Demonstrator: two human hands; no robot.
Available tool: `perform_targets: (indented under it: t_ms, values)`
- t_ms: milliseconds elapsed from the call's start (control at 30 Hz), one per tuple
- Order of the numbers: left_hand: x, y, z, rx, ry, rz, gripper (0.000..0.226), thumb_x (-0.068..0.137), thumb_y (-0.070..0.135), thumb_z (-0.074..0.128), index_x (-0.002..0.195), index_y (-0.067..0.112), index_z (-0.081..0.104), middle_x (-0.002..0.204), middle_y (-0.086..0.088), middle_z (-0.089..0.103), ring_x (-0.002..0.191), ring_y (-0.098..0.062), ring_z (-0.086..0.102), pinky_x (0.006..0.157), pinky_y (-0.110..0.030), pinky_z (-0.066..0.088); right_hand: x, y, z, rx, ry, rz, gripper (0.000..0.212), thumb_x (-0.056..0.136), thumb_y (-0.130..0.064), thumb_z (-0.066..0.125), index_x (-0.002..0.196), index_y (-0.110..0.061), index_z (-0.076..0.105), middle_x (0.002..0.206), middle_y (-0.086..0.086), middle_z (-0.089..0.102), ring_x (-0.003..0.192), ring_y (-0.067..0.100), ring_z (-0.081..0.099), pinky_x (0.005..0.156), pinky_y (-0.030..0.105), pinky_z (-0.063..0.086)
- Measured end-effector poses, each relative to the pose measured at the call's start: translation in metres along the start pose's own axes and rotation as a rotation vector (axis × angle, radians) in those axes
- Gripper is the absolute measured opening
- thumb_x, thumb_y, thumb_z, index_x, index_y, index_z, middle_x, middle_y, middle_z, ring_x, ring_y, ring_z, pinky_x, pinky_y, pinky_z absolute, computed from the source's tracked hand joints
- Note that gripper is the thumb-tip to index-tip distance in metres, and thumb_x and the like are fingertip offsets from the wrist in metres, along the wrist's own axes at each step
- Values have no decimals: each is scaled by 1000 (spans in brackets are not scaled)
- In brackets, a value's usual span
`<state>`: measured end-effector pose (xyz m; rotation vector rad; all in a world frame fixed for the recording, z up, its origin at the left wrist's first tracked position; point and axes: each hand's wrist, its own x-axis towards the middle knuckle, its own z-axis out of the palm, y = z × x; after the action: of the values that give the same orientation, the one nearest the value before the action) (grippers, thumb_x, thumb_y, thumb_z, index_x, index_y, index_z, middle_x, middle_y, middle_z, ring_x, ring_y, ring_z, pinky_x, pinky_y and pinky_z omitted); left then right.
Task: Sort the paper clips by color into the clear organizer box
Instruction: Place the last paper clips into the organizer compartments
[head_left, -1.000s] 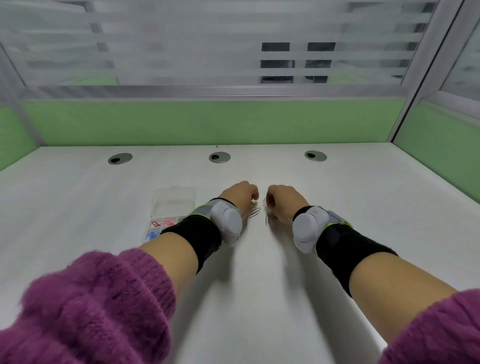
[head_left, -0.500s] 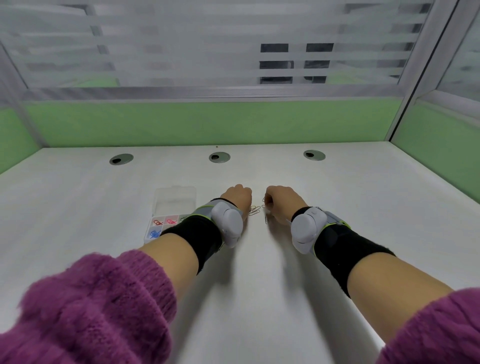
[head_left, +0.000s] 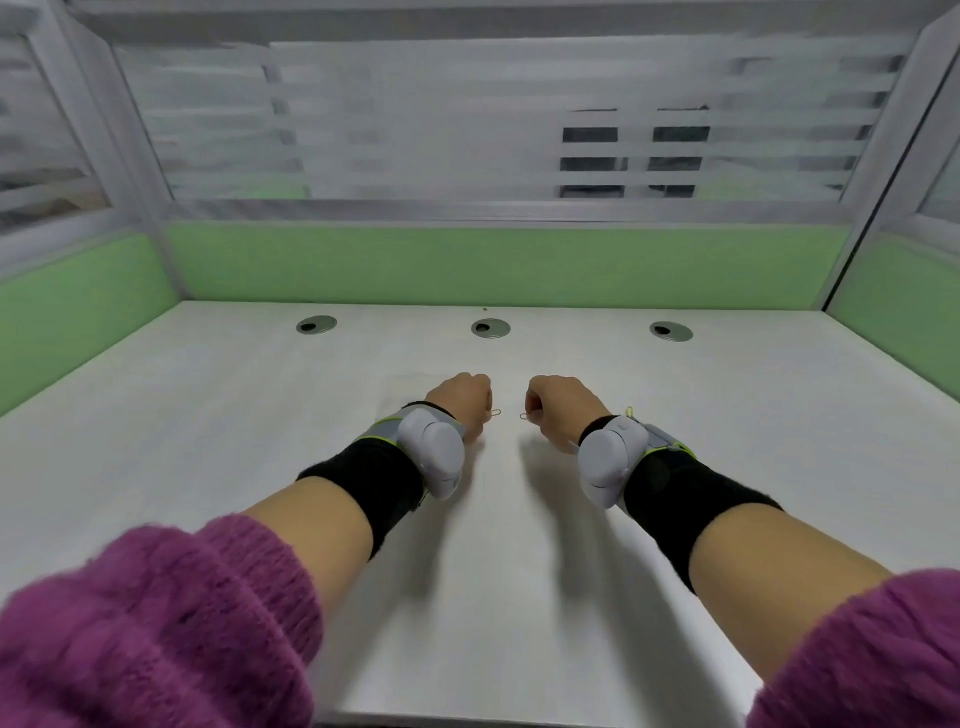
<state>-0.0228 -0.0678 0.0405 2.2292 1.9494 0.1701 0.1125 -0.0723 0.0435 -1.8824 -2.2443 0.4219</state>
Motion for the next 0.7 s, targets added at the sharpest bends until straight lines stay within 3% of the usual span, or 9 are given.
perform_targets:
  t_ms: [133, 333, 467, 700]
  values:
    - [-15, -23, -9, -19, 11, -40, 20, 95, 9, 48, 113, 5, 57, 123, -13, 59, 112, -32, 56, 90, -37, 46, -2, -23, 5, -7, -4, -37, 23, 92, -2, 46, 110, -3, 59, 121, 14, 62, 89, 23, 46, 74, 30, 38]
    - [-39, -56, -20, -74, 32, -103, 22, 93, 6, 47, 111, 6, 59, 123, -13, 59, 113, -32, 55, 91, -36, 45, -5, -57, 14, 0, -14, -88, 23, 92, -2, 45, 110, -4, 60, 121, 14, 62, 111, 32, 57, 79, 34, 43]
    - [-48, -73, -21, -108, 25, -131, 21, 92, 7, 48, 110, 6, 60, 120, -11, 63, 112, -30, 56, 91, -35, 46, -8, -71, 19, 0, -38, -112, 26, 91, 1, 44, 110, -4, 60, 121, 15, 62, 113, 32, 56, 90, 36, 47]
    - [-51, -82, -12, -158, 2, -147, 19, 91, 12, 54, 107, 8, 62, 119, -9, 65, 113, -28, 57, 92, -34, 46, -10, -81, 26, -14, -60, -119, 27, 91, 0, 43, 111, -4, 60, 123, 14, 61, 114, 32, 56, 92, 37, 47]
